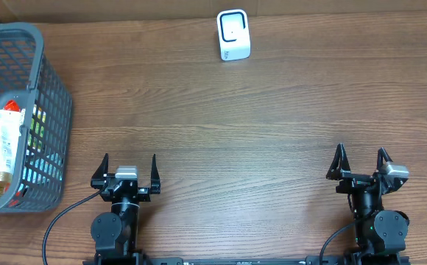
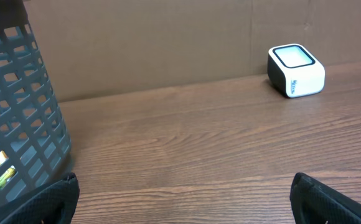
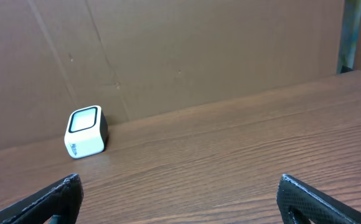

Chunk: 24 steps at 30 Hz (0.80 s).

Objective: Scan the item barcode

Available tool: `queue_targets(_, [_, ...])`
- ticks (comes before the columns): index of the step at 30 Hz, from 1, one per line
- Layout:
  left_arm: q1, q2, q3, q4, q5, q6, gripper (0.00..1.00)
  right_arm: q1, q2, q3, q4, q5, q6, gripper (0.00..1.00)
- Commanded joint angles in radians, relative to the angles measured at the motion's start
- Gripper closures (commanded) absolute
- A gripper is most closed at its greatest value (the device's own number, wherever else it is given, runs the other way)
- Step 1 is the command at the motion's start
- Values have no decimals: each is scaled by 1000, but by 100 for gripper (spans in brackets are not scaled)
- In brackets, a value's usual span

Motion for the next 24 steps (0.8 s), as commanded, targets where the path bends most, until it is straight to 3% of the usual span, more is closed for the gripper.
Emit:
queue_targets(1, [-9, -6, -2, -3, 1, 14, 1, 9, -10, -11, 3, 6, -1, 0])
queue_targets(24, [-9, -6, -2, 0, 17, 14, 0, 9, -10, -11, 2, 6, -1, 0])
